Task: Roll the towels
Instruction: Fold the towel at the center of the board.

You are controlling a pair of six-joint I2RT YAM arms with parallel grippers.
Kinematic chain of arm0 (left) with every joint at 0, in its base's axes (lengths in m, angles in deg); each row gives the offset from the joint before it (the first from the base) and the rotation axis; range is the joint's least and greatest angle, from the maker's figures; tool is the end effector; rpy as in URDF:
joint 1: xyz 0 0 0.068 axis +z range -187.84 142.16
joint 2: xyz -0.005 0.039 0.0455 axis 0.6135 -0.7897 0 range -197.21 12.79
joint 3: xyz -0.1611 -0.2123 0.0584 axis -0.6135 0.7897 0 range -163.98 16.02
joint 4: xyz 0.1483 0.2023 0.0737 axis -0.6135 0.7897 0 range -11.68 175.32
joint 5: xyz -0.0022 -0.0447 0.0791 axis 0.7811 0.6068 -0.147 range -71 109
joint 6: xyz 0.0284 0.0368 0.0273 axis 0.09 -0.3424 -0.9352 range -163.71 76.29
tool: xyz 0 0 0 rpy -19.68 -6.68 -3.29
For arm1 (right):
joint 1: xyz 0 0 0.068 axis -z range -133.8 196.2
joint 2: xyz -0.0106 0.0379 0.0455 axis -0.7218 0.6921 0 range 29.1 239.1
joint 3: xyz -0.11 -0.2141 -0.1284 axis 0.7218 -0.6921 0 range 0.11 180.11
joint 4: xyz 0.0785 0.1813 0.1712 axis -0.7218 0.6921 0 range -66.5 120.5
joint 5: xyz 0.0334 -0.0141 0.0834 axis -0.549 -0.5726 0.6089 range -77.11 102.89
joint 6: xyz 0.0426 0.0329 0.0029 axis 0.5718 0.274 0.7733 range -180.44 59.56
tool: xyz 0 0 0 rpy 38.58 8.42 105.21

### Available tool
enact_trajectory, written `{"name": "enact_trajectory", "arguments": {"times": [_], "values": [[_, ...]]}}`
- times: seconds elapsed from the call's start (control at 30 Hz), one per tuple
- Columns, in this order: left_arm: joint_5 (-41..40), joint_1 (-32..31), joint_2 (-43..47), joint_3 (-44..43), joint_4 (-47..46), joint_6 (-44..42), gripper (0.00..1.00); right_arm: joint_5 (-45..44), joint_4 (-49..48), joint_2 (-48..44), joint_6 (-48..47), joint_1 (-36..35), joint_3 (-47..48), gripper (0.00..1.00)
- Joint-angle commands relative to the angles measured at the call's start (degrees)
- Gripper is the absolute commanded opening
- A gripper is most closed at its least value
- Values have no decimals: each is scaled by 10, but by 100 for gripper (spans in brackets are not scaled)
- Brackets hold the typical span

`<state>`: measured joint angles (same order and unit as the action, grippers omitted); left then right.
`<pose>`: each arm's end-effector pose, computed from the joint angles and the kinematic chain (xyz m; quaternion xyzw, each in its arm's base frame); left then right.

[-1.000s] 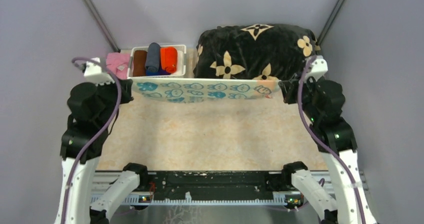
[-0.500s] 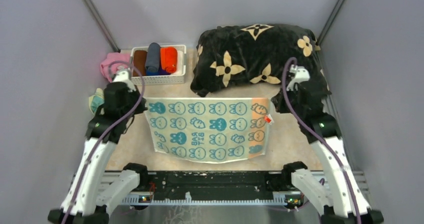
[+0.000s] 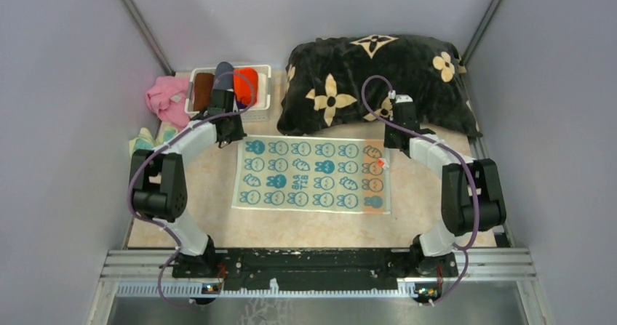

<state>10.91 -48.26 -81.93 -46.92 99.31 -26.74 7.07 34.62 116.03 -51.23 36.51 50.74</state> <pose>0.3427 -0.0580 0.2116 -0.0765 0.9425 -0.0104 0.3252 0.3091 0.0491 0.1999 0.0146 0.9306 0.0129 0.3655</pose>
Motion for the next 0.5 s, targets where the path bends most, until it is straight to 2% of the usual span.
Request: {"name": "enact_trajectory", "arguments": {"times": [0.0, 0.2, 0.47], "values": [[11, 25, -39, -57, -64, -40, 0, -59, -96, 21, -53, 13, 52, 0], [40, 40, -24, -41, -95, -52, 0, -59, -138, -12, -91, 13, 24, 0], [55, 40, 46, 10, -71, -51, 0, -16, -110, -101, -75, 13, -39, 0]]}}
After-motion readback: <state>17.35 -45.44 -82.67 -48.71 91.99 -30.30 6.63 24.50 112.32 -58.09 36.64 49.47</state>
